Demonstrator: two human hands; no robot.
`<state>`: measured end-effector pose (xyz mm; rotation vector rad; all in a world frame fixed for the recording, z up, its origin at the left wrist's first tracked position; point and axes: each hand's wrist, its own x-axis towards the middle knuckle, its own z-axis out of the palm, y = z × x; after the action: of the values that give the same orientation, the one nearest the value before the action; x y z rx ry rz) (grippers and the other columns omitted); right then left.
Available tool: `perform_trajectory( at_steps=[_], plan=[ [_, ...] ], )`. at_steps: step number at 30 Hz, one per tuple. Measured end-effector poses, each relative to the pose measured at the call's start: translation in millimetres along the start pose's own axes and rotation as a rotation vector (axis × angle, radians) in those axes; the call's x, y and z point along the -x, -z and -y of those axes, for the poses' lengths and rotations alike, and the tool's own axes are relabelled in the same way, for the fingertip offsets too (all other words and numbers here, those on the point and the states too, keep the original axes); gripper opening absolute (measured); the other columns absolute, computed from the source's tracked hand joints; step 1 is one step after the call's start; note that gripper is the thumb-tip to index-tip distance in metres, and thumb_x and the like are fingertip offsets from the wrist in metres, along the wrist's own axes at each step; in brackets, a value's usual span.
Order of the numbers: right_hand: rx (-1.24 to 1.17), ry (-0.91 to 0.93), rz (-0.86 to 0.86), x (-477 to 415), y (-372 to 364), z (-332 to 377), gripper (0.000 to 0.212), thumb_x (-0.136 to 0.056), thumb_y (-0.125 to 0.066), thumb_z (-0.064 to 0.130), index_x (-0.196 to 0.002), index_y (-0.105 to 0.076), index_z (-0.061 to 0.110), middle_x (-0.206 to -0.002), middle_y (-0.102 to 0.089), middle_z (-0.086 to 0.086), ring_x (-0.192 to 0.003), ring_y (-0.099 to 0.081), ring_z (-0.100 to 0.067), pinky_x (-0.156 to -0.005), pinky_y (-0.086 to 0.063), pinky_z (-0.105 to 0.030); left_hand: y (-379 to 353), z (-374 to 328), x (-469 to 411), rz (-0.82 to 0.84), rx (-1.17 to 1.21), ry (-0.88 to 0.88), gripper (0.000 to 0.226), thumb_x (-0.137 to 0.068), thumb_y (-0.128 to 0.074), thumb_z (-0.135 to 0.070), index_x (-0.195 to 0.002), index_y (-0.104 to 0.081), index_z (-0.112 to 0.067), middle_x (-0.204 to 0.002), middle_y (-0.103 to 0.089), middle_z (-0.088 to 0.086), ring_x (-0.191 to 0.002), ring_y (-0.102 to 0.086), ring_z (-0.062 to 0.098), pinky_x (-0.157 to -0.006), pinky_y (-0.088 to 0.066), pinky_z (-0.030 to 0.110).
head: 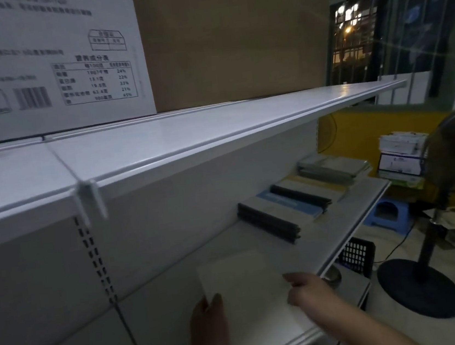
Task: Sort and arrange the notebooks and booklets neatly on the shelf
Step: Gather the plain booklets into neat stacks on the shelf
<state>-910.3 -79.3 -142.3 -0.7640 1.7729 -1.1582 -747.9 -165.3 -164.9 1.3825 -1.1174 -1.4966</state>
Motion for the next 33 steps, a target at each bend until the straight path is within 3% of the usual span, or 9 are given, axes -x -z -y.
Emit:
perform_trajectory(
  at_steps=[6, 8, 11, 15, 17, 19, 22, 26, 33],
  plan=[
    [0.132, 0.103, -0.073, -51, 17, 16, 0.039, -0.080, -0.041, -0.004, -0.096, -0.070, 0.017, -0.098, -0.071, -0.001, -0.085, -0.066, -0.017, -0.073, -0.056, -0.030, -35, -9, -44, 0.087, -0.029, -0.009, 0.032, -0.089, -0.063, -0.023, -0.112, -0.064, -0.002, -0.106, -0.069, 0.016, -0.095, -0.066, 0.029, -0.092, -0.051, 0.051],
    [0.227, 0.139, -0.055, -73, 24, 27, 0.032, -0.086, -0.040, -0.001, -0.092, -0.062, 0.022, -0.094, -0.063, 0.004, -0.079, -0.061, -0.012, -0.069, -0.053, -0.026, -42, -17, -52, 0.150, -0.125, -0.056, 0.064, -0.070, -0.075, -0.040, -0.124, -0.058, -0.009, -0.118, -0.066, 0.011, -0.103, -0.064, 0.026, -0.096, -0.050, 0.048],
    [0.306, 0.163, 0.026, -109, 31, 37, 0.033, -0.087, -0.039, -0.001, -0.104, -0.063, 0.013, -0.097, -0.063, -0.003, -0.079, -0.059, -0.018, -0.061, -0.048, -0.023, -50, -19, -51, 0.200, -0.581, -0.110, 0.137, -0.036, -0.067, -0.072, -0.152, -0.013, -0.026, -0.152, -0.032, 0.004, -0.138, -0.035, 0.022, -0.112, -0.033, 0.036],
    [0.463, 0.190, 0.140, -151, 35, 41, 0.033, -0.085, -0.042, 0.002, -0.112, -0.061, -0.002, -0.091, -0.059, -0.010, -0.068, -0.054, -0.022, -0.058, -0.042, -0.023, -57, 3, -35, 0.184, -1.080, -0.291, 0.133, -0.050, -0.057, -0.085, -0.149, 0.014, -0.032, -0.158, 0.018, 0.007, -0.147, 0.000, 0.025, -0.118, -0.012, 0.035],
    [0.543, 0.230, 0.179, -164, 34, 46, 0.027, -0.085, -0.044, 0.004, -0.105, -0.058, -0.007, -0.086, -0.054, -0.010, -0.067, -0.050, -0.021, -0.059, -0.039, -0.023, -58, 12, -35, 0.083, -1.089, -0.329, 0.120, -0.060, -0.058, -0.078, -0.149, 0.008, -0.034, -0.158, 0.019, 0.004, -0.147, 0.000, 0.021, -0.117, -0.012, 0.032],
    [0.643, 0.264, 0.247, -168, 34, 50, 0.036, -0.088, -0.045, 0.007, -0.122, -0.052, 0.014, -0.104, -0.056, -0.006, -0.078, -0.050, -0.016, -0.058, -0.040, -0.017, -60, 15, -36, -0.005, -1.126, -0.355, 0.115, -0.063, -0.049, -0.084, -0.150, 0.005, -0.033, -0.158, 0.019, 0.002, -0.147, 0.002, 0.019, -0.116, -0.008, 0.028],
    [0.614, 0.326, 0.279, -170, 34, 39, 0.058, -0.088, -0.046, 0.009, -0.143, -0.035, 0.022, -0.133, -0.051, -0.005, -0.096, -0.056, -0.016, -0.070, -0.050, -0.022, -63, 17, -37, -0.103, -1.197, -0.385, 0.132, -0.040, -0.012, -0.099, -0.151, 0.003, -0.029, -0.152, 0.022, -0.005, -0.147, 0.007, 0.019, -0.116, 0.001, 0.024],
    [0.636, 0.467, 0.203, -163, 36, 10, 0.046, -0.095, -0.047, 0.020, -0.141, -0.039, 0.016, -0.147, -0.037, 0.000, -0.134, -0.036, -0.015, -0.112, -0.023, -0.022, -63, 14, -35, -0.215, -1.056, -0.373, 0.131, -0.044, -0.047, -0.089, -0.152, -0.012, -0.022, -0.155, -0.025, -0.008, -0.144, -0.016, 0.013, -0.114, -0.015, 0.021],
    [0.588, 0.610, 0.178, -169, 39, 2, 0.040, -0.095, -0.046, 0.014, -0.135, -0.048, 0.012, -0.142, -0.044, -0.001, -0.131, -0.039, -0.013, -0.104, -0.020, -0.010, -63, 3, -34, -0.143, -1.020, -0.310, 0.154, -0.025, -0.025, -0.104, -0.152, -0.011, -0.018, -0.157, -0.021, -0.002, -0.141, -0.028, 0.013, -0.113, -0.025, 0.021]
  ],
)
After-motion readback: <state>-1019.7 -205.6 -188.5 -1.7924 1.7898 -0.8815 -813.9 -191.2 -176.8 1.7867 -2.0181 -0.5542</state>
